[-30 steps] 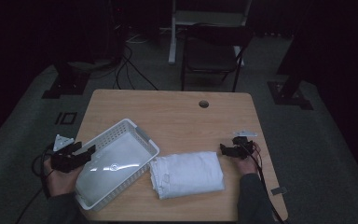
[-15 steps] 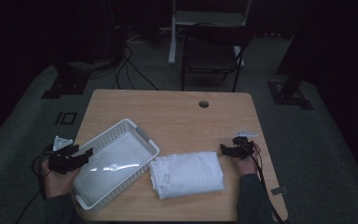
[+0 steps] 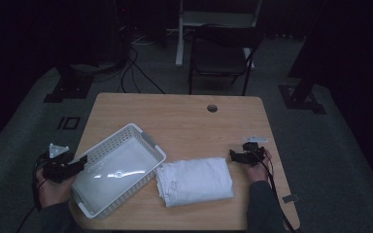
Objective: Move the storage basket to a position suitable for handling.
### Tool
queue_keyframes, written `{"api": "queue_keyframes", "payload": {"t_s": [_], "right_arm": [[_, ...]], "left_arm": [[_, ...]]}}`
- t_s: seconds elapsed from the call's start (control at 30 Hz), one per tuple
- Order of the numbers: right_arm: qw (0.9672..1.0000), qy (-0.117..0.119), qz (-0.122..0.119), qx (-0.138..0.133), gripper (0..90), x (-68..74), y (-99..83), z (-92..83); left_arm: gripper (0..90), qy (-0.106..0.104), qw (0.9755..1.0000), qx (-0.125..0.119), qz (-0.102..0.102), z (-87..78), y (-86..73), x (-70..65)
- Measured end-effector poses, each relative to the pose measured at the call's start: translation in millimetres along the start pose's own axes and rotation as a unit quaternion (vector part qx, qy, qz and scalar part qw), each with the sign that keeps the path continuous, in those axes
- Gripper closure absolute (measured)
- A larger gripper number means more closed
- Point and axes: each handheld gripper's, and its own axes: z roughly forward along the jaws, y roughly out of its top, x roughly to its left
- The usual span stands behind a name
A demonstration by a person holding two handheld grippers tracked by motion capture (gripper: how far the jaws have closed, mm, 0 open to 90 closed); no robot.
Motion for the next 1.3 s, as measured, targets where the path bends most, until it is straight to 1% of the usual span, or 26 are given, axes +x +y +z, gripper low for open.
{"api": "queue_keyframes", "payload": {"t_s": [0.03, 0.1, 0.13, 0.17, 0.3, 0.37, 0.4, 0.43, 0.5, 0.53, 0.6, 0.67, 0.77, 0.97, 1.3], "right_arm": [[1.0000, 0.000, 0.000, 0.000, 11.5, 0.0, 0.0, 0.0], [1.0000, 0.000, 0.000, 0.000, 11.5, 0.0, 0.0, 0.0], [1.0000, 0.000, 0.000, 0.000, 11.5, 0.0, 0.0, 0.0], [1.0000, 0.000, 0.000, 0.000, 11.5, 0.0, 0.0, 0.0], [1.0000, 0.000, 0.000, 0.000, 11.5, 0.0, 0.0, 0.0], [1.0000, 0.000, 0.000, 0.000, 11.5, 0.0, 0.0, 0.0], [1.0000, 0.000, 0.000, 0.000, 11.5, 0.0, 0.0, 0.0], [1.0000, 0.000, 0.000, 0.000, 11.5, 0.0, 0.0, 0.0], [1.0000, 0.000, 0.000, 0.000, 11.5, 0.0, 0.0, 0.0], [1.0000, 0.000, 0.000, 0.000, 11.5, 0.0, 0.0, 0.0], [1.0000, 0.000, 0.000, 0.000, 11.5, 0.0, 0.0, 0.0], [1.0000, 0.000, 0.000, 0.000, 11.5, 0.0, 0.0, 0.0], [1.0000, 0.000, 0.000, 0.000, 11.5, 0.0, 0.0, 0.0], [1.0000, 0.000, 0.000, 0.000, 11.5, 0.0, 0.0, 0.0], [1.0000, 0.000, 0.000, 0.000, 11.5, 0.0, 0.0, 0.0]], "left_arm": [[43.9, 0.003, 1.0000, 0.004, 0.000, 1.8, -0.6, 1.1], [43.2, 0.003, 1.0000, 0.004, 0.000, 1.8, -0.6, 1.1], [43.2, 0.009, 0.9999, 0.010, 0.003, 3.8, -0.7, 2.0], [43.0, 0.011, 0.9999, 0.011, 0.004, 5.6, -0.6, 2.3], [42.9, 0.016, 0.9998, 0.013, 0.003, 7.1, -0.7, 2.9], [46.4, 0.012, 0.9998, 0.015, 0.003, 9.2, -1.8, 4.7], [46.4, 0.010, 0.9998, 0.016, 0.003, 9.7, -2.1, 5.3], [48.7, 0.009, 0.9998, 0.017, 0.006, 10.5, -2.6, 5.9], [50.3, 0.009, 0.9997, 0.020, 0.009, 11.1, -2.8, 5.8], [51.7, 0.013, 0.9996, 0.021, 0.011, 11.3, -2.8, 5.5], [55.0, 0.017, 0.9995, 0.024, 0.011, 11.1, -2.2, 6.0], [57.6, 0.016, 0.9995, 0.025, 0.012, 10.8, -2.2, 7.2], [57.8, 0.014, 0.9995, 0.026, 0.013, 11.9, -2.5, 8.1], [54.4, 0.015, 0.9991, 0.032, 0.023, 17.7, -2.3, 6.9], [56.2, 0.015, 0.9990, 0.032, 0.026, 17.5, -1.9, 6.1]]}}
